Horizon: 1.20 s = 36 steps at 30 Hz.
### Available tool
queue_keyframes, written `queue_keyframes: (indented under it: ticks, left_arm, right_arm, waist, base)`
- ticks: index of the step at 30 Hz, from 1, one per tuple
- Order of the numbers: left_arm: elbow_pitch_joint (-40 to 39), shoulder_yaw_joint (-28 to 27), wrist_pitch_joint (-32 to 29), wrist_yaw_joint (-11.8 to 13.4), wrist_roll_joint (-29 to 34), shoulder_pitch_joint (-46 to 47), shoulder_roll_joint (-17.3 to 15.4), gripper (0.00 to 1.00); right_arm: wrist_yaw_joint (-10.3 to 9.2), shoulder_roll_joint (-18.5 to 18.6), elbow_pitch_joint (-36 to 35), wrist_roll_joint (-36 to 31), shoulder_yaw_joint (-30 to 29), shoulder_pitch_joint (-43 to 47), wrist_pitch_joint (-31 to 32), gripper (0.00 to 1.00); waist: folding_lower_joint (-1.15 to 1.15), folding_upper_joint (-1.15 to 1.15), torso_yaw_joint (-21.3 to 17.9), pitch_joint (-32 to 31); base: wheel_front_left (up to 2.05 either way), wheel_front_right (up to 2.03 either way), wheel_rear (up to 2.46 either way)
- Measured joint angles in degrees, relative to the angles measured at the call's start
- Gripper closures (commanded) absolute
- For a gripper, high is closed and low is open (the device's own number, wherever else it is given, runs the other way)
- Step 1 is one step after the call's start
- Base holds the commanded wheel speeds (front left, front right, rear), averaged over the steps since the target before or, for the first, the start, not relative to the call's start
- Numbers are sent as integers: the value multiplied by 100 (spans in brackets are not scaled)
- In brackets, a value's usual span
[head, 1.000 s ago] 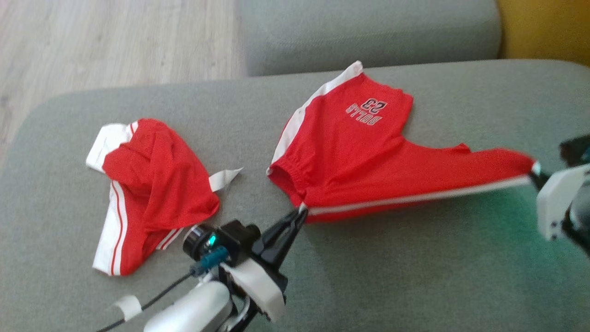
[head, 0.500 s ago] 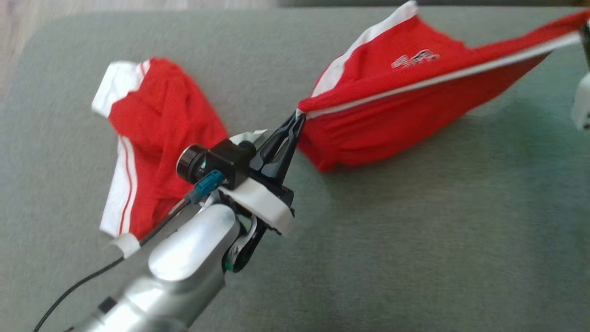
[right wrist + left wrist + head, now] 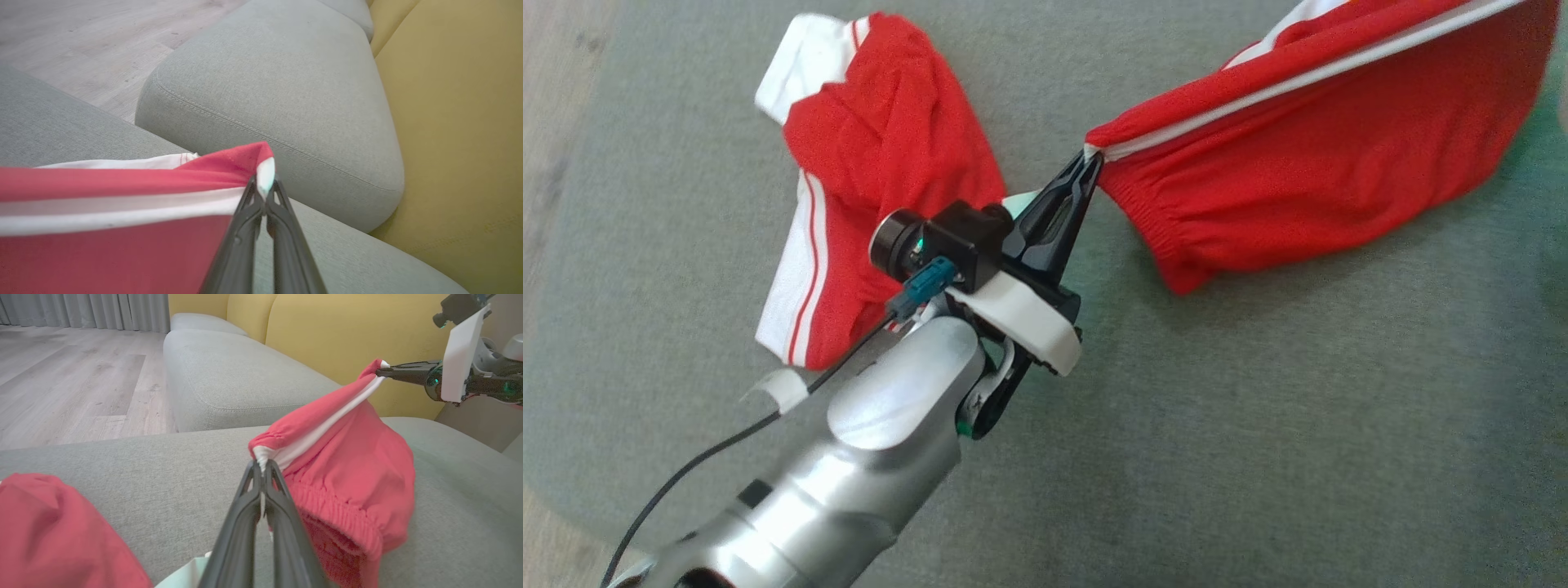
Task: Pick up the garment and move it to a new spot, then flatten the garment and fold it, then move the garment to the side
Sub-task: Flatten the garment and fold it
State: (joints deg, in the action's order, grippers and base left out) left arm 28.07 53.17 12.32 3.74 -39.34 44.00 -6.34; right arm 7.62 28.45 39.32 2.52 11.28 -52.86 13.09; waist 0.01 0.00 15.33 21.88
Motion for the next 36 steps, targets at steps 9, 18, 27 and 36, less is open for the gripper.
queue_keyframes:
  ticks: [9,18,27,36]
  left_arm:
    - [303,52,91,-81,57,304,238,100]
    - [538,101,145,-156,57,422,357,68]
    - [882,94,165,-160,4,416,366,0]
    - [670,-432,209,208,125,161,182,0]
  right_arm:
    - [0,11,710,-203,288,-550,-102,100]
    - [-1,-46,1261,-261,205,-895,-610,0]
    - [-1,-288,1735,-221,-189,-893,-1337,0]
    - [-1,-788,1812,385,-866,-477,-2419,0]
  waist:
    - [0,0,356,456]
    - [0,0,472,640]
    - [-1,0,299,331]
    - [-2,0,-6,-308]
  base:
    - [0,0,0]
    - [0,0,0]
    - [0,0,0]
    - [0,0,0]
